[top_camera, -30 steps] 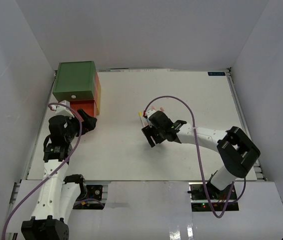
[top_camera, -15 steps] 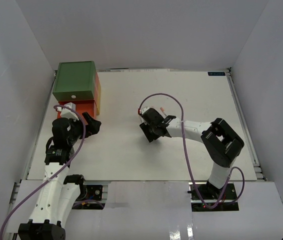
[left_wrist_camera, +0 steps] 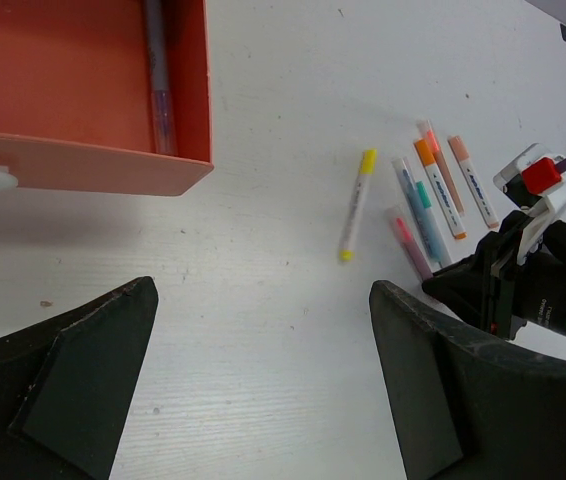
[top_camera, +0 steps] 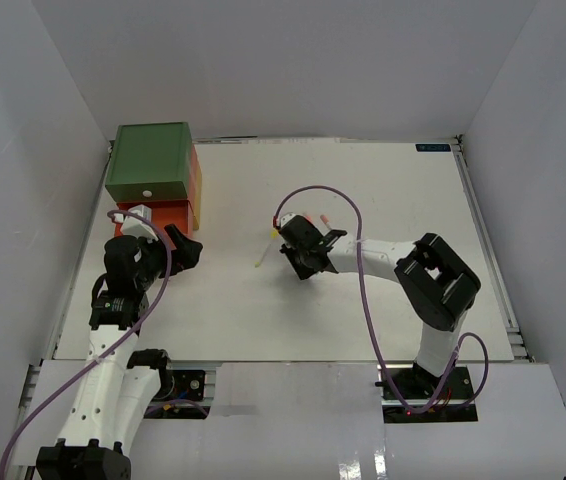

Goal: Sort the stationery into containers
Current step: Pick up the pen from the center of the board, then place the pen in the drawer.

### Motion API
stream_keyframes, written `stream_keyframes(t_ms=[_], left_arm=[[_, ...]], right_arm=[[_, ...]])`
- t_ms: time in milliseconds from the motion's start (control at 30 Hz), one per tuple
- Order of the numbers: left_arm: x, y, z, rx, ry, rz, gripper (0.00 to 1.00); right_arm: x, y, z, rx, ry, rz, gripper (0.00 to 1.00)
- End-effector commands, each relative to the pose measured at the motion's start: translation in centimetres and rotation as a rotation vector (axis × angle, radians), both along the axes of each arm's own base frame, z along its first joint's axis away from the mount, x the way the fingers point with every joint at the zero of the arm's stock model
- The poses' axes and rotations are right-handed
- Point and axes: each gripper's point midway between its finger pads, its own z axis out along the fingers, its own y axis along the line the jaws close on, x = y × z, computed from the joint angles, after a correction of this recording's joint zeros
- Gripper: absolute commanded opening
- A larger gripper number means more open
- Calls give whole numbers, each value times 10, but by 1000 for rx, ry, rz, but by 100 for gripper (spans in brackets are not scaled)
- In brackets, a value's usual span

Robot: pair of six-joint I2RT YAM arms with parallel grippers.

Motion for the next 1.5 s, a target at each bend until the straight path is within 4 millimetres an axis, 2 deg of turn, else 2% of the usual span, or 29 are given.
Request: stream_keyframes(t_ms=[0,100,300,333,400,433,500,533,600,633,700,767,800,833,867,900,933,967,1000,1067,1133,1200,1300,1333,1433,1467], left_arm=[[-1,-5,4,-7,-26,-31,98],[-3,-14,10,-40,-34,-71,98],[-9,-41,33,-205,-17,-164,98],[-11,-49,40,-254,-13,-191,98],[-12,-58,46,-301,-5,-220,98],[-14,-62,49,-321,0,-234,98],[-15,-76,55,-369,11,-262,98],[-18,-88,58,-393,22,-282,98],[-15,-102,62,-414,18,-299,98],[-15,-110,63,-423,24,-305,98],[-15,-132,72,-437,14,-321,98],[-12,-154,68,-415,31,-318,98],[-8,-161,76,-417,12,-313,98],[-10,-179,70,-401,37,-336,97],[-7,-185,69,-391,36,-329,96],[2,-189,79,-391,2,-298,95],[3,-196,80,-390,2,-303,95],[3,-208,72,-375,24,-317,94],[11,-210,79,-376,-4,-289,91],[14,-222,72,-361,15,-286,88],[19,-226,77,-367,5,-273,82],[20,-233,71,-359,20,-274,77],[21,-240,65,-347,33,-278,65],[20,-241,65,-346,35,-282,56],[20,-245,72,-365,9,-293,41],[20,-244,73,-367,2,-292,31]], right_arm=[[-3,-10,1,-26,-14,-21,20],[-5,-15,11,-11,-26,-26,15],[-13,-13,46,73,-72,-12,14],[-15,-9,60,114,-91,-7,14],[-21,-6,71,156,-102,9,14],[-23,1,88,219,-124,24,14],[-30,6,99,276,-134,40,15],[-33,14,118,353,-159,58,15],[-38,18,128,415,-171,76,16],[-42,21,141,464,-180,94,17],[-44,25,153,526,-201,104,17],[-48,30,170,592,-222,127,18],[-49,31,174,612,-226,131,18],[-53,30,177,634,-223,136,19],[-53,33,184,664,-238,139,20],[-54,32,187,676,-243,139,20],[-56,31,190,690,-246,135,21],[-56,30,192,698,-252,133,21],[-56,30,193,704,-254,134,21],[-59,29,195,714,-255,136,22],[-64,30,201,747,-252,159,22],[-66,29,202,764,-254,155,23],[-67,29,203,777,-258,154,25],[-66,29,204,779,-258,152,25],[-66,30,202,781,-254,148,29],[-66,29,201,780,-252,143,30]])
